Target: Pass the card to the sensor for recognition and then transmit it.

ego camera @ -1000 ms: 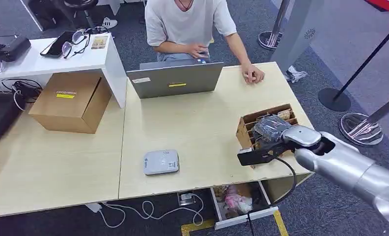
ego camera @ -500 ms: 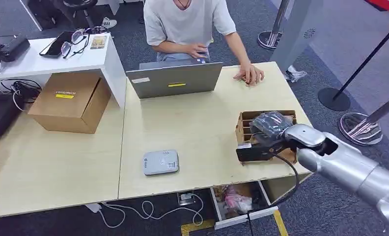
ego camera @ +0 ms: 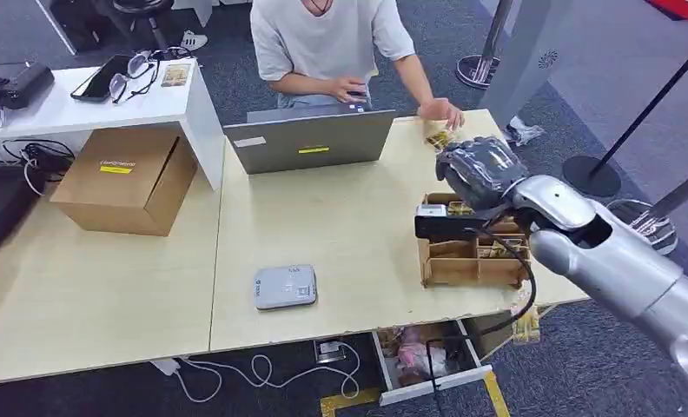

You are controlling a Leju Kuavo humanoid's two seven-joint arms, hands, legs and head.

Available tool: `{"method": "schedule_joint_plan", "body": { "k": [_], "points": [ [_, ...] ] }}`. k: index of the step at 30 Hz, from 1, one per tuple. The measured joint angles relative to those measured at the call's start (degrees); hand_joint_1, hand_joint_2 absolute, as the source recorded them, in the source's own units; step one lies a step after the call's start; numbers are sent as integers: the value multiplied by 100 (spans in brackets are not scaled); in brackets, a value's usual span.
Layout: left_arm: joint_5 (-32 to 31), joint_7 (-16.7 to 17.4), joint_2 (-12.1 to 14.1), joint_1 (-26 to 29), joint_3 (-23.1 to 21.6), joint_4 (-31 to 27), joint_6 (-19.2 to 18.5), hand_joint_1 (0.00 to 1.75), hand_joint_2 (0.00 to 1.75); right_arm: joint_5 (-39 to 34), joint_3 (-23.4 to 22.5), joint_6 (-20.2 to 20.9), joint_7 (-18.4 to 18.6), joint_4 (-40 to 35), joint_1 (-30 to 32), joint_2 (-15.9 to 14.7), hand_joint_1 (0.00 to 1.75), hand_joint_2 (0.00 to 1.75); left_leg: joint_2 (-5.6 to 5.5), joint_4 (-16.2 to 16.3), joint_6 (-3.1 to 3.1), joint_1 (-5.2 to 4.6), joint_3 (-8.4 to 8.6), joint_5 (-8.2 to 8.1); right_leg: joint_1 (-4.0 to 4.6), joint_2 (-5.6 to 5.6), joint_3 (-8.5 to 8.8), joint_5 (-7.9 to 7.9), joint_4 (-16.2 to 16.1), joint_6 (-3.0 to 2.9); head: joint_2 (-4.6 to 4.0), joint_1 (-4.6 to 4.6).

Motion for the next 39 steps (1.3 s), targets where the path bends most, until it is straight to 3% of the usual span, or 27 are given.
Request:
{"method": "schedule_joint_plan", "body": {
  "k": [6,15,16,17,19,28,39],
  "points": [
    [-144,37,-2,-31,-2,0,2,0,0,94,-238,-315,-114,22,-41,435,175,175,4,0,0,1,2,0,1,4,0,0,0,0,0,-2],
    [-295,-48,-31,-39,0,0,2,0,0,295,-352,-428,-140,160,-11,1003,175,175,0,0,-2,0,4,2,1,2,0,0,1,0,0,0],
    [-319,-48,-33,-38,0,0,2,0,0,328,-371,-446,-120,160,3,1029,162,175,0,0,-2,0,4,2,1,2,0,0,1,0,0,0],
    [-334,-50,-35,-39,-2,0,2,0,0,367,-387,-448,-109,162,15,1045,65,175,0,0,-1,0,4,2,1,2,0,0,1,0,0,0],
    [-359,-50,-37,-40,-2,0,2,0,0,435,-411,-437,-57,171,48,1064,0,175,0,0,-1,0,4,2,1,2,0,0,-1,0,0,0],
    [-367,-33,-55,-39,0,0,2,0,0,852,-546,-376,201,459,355,1042,0,175,0,0,0,-2,5,0,1,1,-1,0,-4,0,0,0],
    [-206,-46,-55,-14,0,0,-15,0,0,870,-717,-299,284,662,824,614,0,175,-2,0,2,-1,3,-1,1,0,-1,-1,-4,0,0,0]
  ]
}}
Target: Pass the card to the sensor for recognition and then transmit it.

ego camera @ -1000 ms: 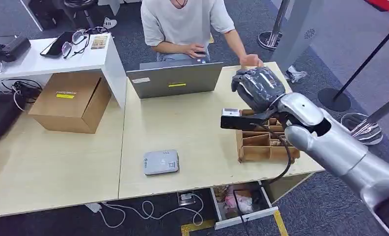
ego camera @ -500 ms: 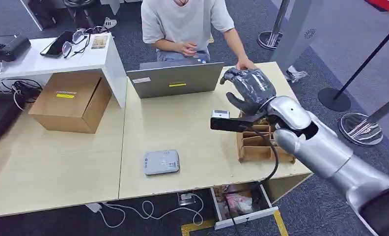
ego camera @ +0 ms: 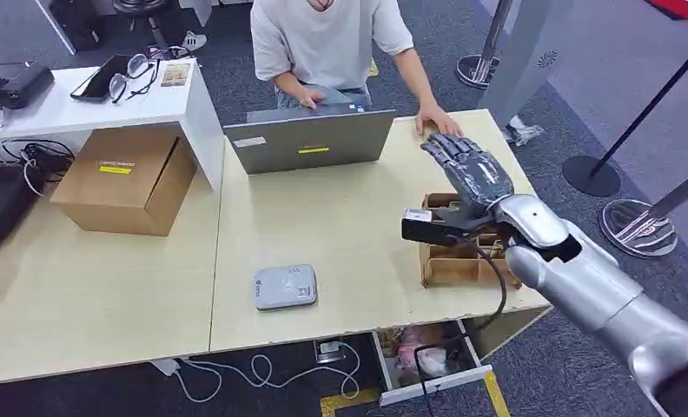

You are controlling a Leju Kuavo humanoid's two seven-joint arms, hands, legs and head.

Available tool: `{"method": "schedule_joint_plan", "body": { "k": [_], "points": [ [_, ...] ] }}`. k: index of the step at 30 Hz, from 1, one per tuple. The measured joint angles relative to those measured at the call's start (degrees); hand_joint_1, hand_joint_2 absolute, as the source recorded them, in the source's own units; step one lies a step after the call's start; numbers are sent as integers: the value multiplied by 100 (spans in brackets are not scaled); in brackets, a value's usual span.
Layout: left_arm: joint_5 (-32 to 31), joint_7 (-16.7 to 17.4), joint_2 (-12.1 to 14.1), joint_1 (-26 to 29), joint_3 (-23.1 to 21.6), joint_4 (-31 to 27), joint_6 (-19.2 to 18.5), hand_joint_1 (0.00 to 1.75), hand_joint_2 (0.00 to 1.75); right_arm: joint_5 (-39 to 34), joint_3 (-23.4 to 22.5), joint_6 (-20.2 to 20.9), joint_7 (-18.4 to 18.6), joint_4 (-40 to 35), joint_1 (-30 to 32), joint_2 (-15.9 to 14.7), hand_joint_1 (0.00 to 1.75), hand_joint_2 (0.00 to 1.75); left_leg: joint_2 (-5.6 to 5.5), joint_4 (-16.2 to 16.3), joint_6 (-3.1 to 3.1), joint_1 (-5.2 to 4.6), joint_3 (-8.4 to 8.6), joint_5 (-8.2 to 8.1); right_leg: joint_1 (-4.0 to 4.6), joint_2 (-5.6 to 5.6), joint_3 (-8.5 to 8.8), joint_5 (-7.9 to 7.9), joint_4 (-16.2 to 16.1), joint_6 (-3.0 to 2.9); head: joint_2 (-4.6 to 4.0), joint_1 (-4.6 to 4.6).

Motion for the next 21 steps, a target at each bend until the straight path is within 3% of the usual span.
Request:
{"method": "schedule_joint_plan", "body": {
  "k": [11,21],
  "points": [
    [230,9,0,57,0,0,17,0,0,-157,-398,4,118,-221,629,-610,0,175,1,0,6,-1,-3,-4,-2,-2,0,0,-1,1,0,0],
    [295,-24,0,86,0,0,11,0,0,-278,-527,72,120,-400,884,-908,0,175,0,0,6,0,-4,-4,-1,-3,0,-1,0,1,0,0]
  ]
}}
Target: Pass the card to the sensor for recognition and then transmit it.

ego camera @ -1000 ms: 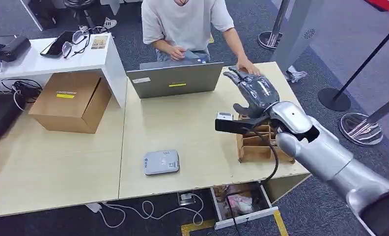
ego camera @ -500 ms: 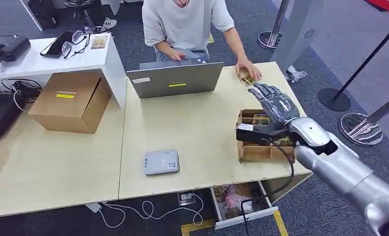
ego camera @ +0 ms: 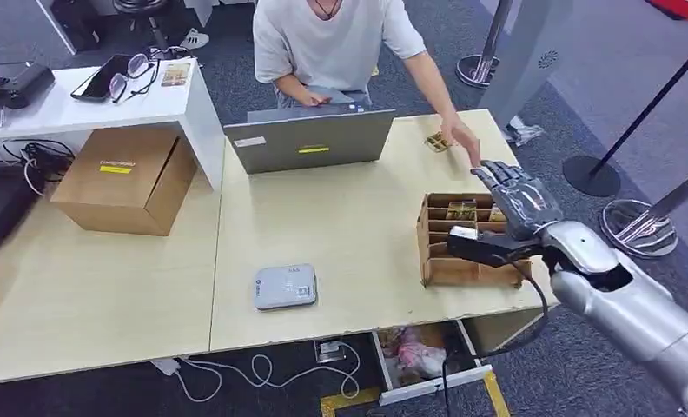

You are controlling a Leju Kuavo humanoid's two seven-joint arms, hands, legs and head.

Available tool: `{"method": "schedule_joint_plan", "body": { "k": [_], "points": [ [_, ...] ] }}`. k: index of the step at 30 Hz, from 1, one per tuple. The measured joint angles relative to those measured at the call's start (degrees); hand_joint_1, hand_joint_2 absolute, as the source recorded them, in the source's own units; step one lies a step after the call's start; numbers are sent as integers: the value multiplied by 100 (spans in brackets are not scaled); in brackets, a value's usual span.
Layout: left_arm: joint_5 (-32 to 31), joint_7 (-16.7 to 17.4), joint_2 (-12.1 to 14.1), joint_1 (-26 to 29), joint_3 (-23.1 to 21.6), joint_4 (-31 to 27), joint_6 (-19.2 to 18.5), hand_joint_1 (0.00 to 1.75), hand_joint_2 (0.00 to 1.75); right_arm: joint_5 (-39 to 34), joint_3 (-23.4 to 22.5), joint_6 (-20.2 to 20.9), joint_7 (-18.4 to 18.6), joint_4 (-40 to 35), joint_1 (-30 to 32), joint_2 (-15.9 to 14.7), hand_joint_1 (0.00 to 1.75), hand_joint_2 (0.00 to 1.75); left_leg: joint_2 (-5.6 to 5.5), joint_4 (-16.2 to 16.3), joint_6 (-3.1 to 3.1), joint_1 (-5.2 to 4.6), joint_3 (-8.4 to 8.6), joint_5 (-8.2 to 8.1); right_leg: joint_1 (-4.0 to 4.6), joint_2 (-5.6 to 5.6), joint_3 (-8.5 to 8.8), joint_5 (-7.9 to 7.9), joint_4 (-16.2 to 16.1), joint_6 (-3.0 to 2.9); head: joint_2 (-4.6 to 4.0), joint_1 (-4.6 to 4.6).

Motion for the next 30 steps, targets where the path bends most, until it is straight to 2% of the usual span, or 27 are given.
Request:
{"method": "schedule_joint_plan", "body": {
  "k": [15,30],
  "points": [
    [96,-39,0,1,0,0,9,0,0,-68,170,131,-107,129,-91,31,0,175,0,0,0,0,0,0,0,-3,0,0,0,0,0,0],
    [262,-39,-4,6,0,0,44,0,0,-291,212,105,35,278,211,11,0,175,0,0,0,0,0,0,0,-2,0,-1,-1,1,0,0]
  ]
}}
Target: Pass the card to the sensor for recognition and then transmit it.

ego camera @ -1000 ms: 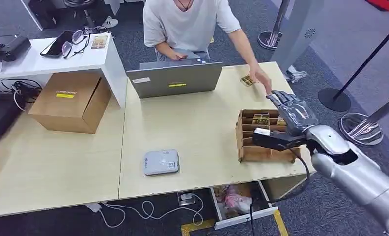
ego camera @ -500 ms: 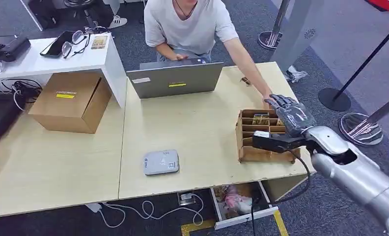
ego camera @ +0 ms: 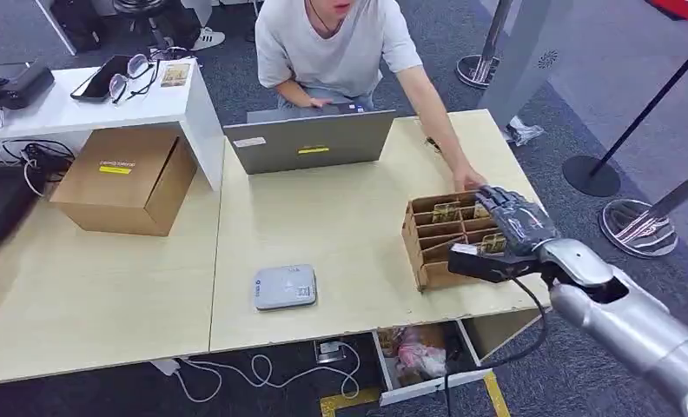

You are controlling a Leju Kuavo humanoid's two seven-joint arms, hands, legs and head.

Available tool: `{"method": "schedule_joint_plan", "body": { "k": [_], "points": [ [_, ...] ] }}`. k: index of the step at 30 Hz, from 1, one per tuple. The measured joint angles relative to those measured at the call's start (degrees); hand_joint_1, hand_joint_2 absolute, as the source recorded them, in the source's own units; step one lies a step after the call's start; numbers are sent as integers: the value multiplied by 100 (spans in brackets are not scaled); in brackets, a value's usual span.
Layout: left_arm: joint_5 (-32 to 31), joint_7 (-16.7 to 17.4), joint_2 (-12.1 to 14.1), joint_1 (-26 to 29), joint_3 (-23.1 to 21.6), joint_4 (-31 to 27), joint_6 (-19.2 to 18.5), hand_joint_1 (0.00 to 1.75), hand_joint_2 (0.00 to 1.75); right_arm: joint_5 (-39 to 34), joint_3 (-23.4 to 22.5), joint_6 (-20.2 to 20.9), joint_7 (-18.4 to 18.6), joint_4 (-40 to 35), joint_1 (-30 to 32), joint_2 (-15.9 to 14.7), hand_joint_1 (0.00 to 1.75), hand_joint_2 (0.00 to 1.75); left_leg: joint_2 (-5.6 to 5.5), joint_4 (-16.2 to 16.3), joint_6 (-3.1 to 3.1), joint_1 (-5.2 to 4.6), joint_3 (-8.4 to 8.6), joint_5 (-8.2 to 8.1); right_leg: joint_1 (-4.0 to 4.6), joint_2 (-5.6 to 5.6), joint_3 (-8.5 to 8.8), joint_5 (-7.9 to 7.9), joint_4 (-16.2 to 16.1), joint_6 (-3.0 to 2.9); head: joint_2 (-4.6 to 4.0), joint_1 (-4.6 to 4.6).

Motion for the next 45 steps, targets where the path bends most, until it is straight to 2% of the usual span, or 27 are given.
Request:
{"method": "schedule_joint_plan", "body": {
  "k": [25,45],
  "points": [
    [120,-46,-22,13,0,0,15,0,0,101,-63,-26,247,-2,261,-22,0,175,0,0,0,0,0,0,0,0,0,0,0,0,0,0],
    [74,-59,-22,25,0,0,-9,0,0,59,-326,17,402,-77,586,-157,0,175,0,0,0,0,0,0,0,0,0,0,0,1,0,0]
  ]
}}
